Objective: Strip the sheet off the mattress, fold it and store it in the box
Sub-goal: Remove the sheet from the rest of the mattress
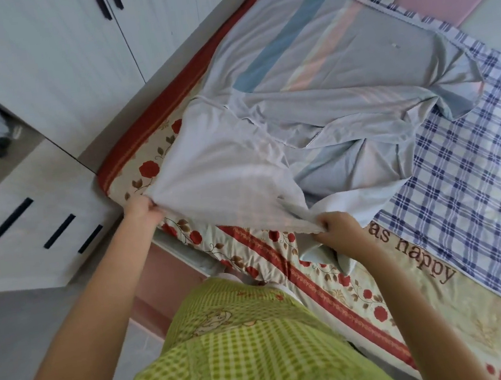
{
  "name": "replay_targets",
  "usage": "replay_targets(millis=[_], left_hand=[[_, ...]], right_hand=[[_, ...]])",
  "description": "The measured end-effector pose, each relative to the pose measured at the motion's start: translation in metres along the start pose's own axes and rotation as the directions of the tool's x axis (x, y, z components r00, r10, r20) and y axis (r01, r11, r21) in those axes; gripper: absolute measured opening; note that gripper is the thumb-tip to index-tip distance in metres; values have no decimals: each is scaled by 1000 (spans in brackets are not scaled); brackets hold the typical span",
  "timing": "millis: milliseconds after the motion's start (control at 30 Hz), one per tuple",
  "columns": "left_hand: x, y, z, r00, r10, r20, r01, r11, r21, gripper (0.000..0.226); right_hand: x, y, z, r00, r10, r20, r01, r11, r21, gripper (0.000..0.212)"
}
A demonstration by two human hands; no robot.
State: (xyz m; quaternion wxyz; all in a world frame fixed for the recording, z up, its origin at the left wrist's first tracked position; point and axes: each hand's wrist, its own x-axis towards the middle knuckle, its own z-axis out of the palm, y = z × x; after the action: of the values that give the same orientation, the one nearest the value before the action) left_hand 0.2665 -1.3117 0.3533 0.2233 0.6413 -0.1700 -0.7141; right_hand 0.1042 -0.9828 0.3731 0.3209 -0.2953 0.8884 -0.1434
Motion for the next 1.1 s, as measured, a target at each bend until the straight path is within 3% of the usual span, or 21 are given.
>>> replay_targets(millis=[67,133,167,200,233,267,300,333,400,433,500,533,567,633,700,733,800,867,933,1033,1100], left_hand=[[2,-12,6,999,14,-49,-11,999,47,38],[15,-28,12,1000,17,15,-21,963,269,53],[15,-36,14,1000,-12,24,-1,886,463,67],[9,-43,14,997,-19,71,-32,764,644,67],[3,-51,14,989,-56,135,-74,604,793,55],[0,-59,14,978,-105,179,-123,399,908,47],[4,-68,12,973,-139,187,-163,163,973,48],[5,-76,13,969,-186,164,-180,-71,981,51],[5,-77,15,958,-257,130,-247,-503,829,50],[7,-77,18,955,-272,115,-271,-652,708,43],[-9,-72,40,940,-333,74,-312,-748,586,25],[-20,-71,53,927,-366,84,-336,-709,621,23],[-31,-71,77,915,-384,125,-344,-578,740,20],[-54,-76,140,900,-358,248,-302,-101,948,22],[-97,-68,232,843,-268,466,-354,373,857,29],[-136,-54,280,786,-213,581,-408,527,745,29],[-224,-2,366,628,-86,773,-510,705,493,29],[-317,69,431,384,69,921,-567,804,176,30],[-395,135,463,178,234,956,-618,783,-76,29],[-481,188,454,-84,324,942,-582,751,-311,33],[-502,190,436,-126,333,934,-569,747,-343,34]], right_hand=[[-7,15,10,965,227,133,-237,969,63,43],[-19,43,25,869,471,153,-490,862,129,100],[-30,59,37,800,577,161,-595,799,93,120],[-40,75,51,739,643,202,-656,755,-4,122],[-49,88,65,663,691,288,-687,715,-134,105],[-58,100,82,569,711,413,-685,688,-240,69],[-64,109,100,460,705,541,-682,670,-294,33],[-70,115,117,378,654,655,-660,686,-305,14],[-79,126,145,286,579,764,-702,669,-244,16],[-79,124,150,267,557,787,-736,645,-206,10],[-80,121,150,273,504,820,-780,615,-118,9],[-76,118,145,318,490,811,-822,569,-21,11],[-66,117,130,389,493,778,-871,473,135,11],[-28,119,84,542,533,650,-821,172,544,7],[30,124,-25,734,544,407,-485,0,875,17],[44,113,-99,802,560,207,-244,-9,970,22],[39,63,-254,842,504,-193,220,5,976,27],[-7,9,-398,699,445,-559,597,67,800,34],[-64,-18,-495,493,378,-784,851,-21,525,45],[-136,-43,-564,347,342,-873,937,-92,336,42],[-157,-44,-574,304,279,-911,953,-84,292,34]])
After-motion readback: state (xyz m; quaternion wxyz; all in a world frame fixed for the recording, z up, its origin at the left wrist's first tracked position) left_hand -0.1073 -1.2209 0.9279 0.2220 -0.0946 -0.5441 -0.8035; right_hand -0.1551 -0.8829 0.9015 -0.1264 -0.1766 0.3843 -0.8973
